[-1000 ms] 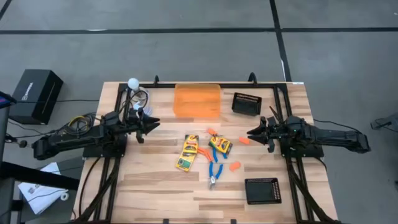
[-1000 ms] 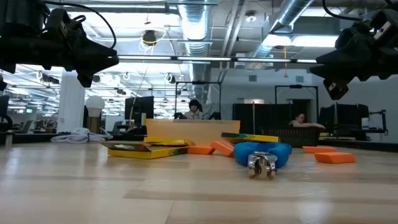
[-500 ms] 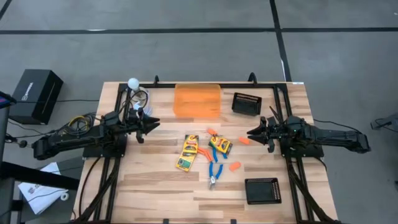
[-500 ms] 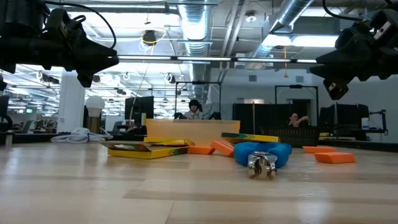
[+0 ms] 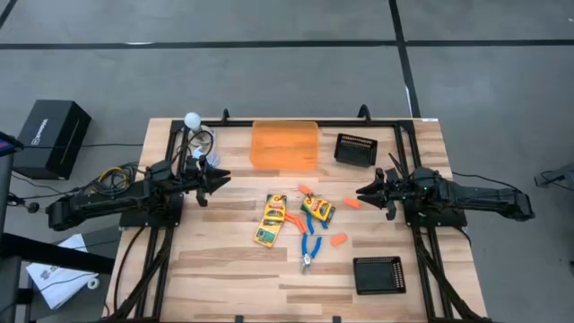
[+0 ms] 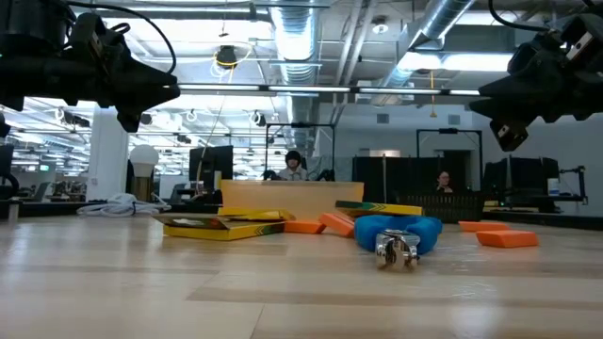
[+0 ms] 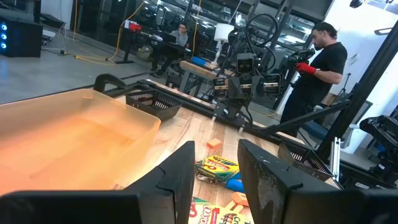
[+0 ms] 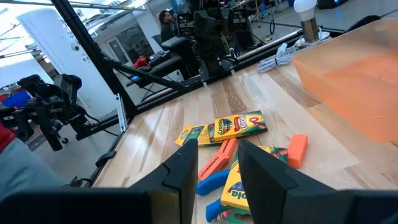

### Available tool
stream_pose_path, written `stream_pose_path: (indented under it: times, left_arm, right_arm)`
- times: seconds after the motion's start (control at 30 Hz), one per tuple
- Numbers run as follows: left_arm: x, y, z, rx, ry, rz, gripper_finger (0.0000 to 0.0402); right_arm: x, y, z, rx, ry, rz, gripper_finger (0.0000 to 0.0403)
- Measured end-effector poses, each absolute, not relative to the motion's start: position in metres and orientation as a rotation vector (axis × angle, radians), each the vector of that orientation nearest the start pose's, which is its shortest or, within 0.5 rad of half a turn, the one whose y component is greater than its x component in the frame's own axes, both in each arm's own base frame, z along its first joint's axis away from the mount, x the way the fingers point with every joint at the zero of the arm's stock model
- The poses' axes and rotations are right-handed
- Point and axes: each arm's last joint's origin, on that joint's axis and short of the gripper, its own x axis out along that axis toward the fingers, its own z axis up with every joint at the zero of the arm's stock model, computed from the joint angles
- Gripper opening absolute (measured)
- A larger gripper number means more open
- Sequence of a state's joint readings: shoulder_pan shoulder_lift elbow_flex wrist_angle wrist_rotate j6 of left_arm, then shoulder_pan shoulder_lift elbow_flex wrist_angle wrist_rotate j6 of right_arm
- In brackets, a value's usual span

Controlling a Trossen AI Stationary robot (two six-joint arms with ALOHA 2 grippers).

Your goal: Pick & Place School Supplies

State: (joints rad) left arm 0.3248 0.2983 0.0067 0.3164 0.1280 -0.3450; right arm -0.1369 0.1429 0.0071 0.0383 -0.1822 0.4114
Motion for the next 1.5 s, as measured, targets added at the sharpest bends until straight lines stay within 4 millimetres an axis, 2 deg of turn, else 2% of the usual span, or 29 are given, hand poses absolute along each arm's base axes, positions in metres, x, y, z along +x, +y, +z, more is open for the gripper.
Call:
stream_pose_path:
  times: [1.17, 1.33, 1.5]
  left_arm:
    - [0.111, 0.034, 0.171, -0.33, -0.065, 0.191, 0.0117]
    - [0.111, 0.034, 0.173, -0.092, -0.066, 0.218, 0.0117]
    - [0.111, 0.034, 0.175, -0.037, -0.076, 0.22, 0.0117]
  right_arm:
    - [0.105, -0.01, 0.16, 0.42, 0.082, 0.019, 0.0107]
    - [0.105, -0.01, 0.171, 0.403, -0.027, 0.038, 0.0107]
    - [0.104, -0.01, 0.184, 0.381, -0.167, 0.06, 0.0107]
